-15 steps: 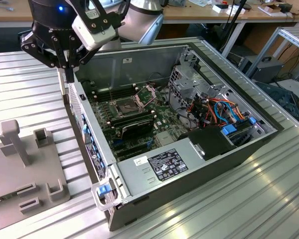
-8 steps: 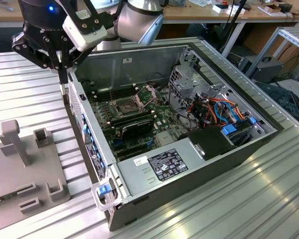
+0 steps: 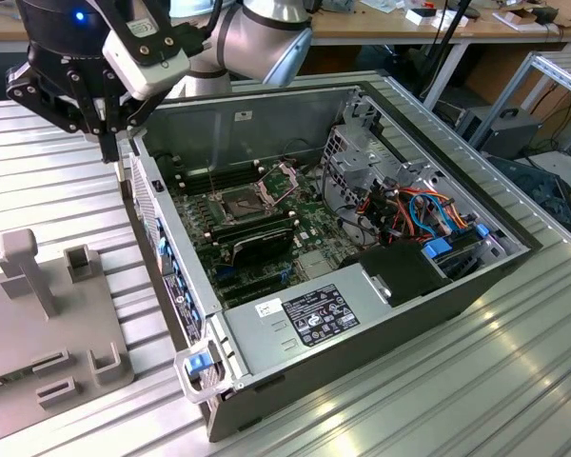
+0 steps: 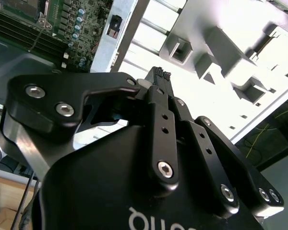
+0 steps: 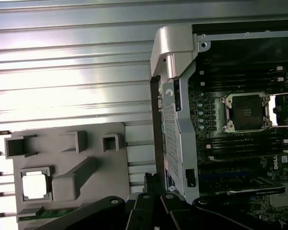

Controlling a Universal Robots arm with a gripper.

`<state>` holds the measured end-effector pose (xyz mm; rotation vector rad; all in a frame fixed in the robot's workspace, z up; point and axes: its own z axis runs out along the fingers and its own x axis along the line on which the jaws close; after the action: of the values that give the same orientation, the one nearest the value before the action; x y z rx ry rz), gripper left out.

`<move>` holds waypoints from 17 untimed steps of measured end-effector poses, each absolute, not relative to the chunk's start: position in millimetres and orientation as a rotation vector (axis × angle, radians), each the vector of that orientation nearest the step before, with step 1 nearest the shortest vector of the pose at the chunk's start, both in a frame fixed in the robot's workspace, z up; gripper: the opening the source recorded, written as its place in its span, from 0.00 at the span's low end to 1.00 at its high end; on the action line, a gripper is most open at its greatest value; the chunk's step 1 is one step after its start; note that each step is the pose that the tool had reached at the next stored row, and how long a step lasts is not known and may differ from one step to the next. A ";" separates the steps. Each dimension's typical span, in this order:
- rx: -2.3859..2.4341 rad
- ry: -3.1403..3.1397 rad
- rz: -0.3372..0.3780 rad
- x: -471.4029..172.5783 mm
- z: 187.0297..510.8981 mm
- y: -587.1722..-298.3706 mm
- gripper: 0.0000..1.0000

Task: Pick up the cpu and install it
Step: 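Reach for the cpu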

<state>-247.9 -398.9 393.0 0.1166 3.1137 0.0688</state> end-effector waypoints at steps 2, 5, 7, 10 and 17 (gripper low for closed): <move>0.117 3.114 0.069 -252.4 393.0 -398.8 0.11; 0.116 3.114 0.069 -254.9 393.0 -398.8 0.11; 0.116 3.114 0.069 -255.1 393.0 -398.9 0.11; 0.117 3.114 0.069 -255.5 393.0 -398.8 0.11; 0.117 3.114 0.069 -259.8 393.0 -398.8 0.11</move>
<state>-259.8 -398.8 393.0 0.1166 3.1137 0.0688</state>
